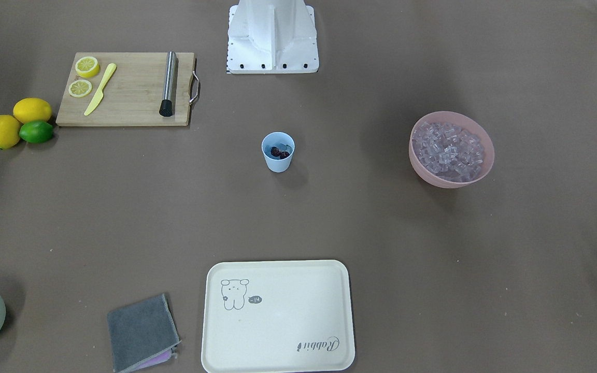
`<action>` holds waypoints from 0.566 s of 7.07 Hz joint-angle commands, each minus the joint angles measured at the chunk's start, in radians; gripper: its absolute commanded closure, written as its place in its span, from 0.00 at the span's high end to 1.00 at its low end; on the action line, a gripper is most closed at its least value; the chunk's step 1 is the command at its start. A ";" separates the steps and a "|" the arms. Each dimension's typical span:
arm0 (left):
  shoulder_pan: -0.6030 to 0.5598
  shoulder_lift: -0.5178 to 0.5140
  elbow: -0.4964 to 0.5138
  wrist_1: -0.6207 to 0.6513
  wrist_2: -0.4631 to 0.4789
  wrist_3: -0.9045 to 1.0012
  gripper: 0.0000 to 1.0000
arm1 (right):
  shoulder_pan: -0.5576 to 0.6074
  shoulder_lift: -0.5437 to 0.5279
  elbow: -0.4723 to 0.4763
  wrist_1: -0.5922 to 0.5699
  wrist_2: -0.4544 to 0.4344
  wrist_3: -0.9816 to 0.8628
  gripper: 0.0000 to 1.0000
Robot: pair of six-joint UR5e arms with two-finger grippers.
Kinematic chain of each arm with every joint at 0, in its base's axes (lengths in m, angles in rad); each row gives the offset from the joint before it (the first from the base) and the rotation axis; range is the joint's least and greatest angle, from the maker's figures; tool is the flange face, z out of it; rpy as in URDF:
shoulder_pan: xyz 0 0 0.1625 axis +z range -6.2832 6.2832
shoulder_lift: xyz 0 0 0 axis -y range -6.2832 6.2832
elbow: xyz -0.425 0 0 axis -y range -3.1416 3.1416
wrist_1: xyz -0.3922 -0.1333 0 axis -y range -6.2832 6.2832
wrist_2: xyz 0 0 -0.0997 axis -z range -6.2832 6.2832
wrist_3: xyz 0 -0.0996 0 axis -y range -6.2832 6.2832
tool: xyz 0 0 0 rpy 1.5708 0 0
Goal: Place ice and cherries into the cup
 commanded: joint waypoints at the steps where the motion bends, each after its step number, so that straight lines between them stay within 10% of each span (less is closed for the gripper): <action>1: -0.002 0.006 0.008 -0.001 -0.001 -0.005 0.98 | 0.001 0.000 0.000 0.000 0.000 -0.001 1.00; 4: -0.001 0.004 0.001 -0.001 -0.001 -0.009 0.98 | -0.005 -0.001 -0.015 0.000 -0.004 0.007 1.00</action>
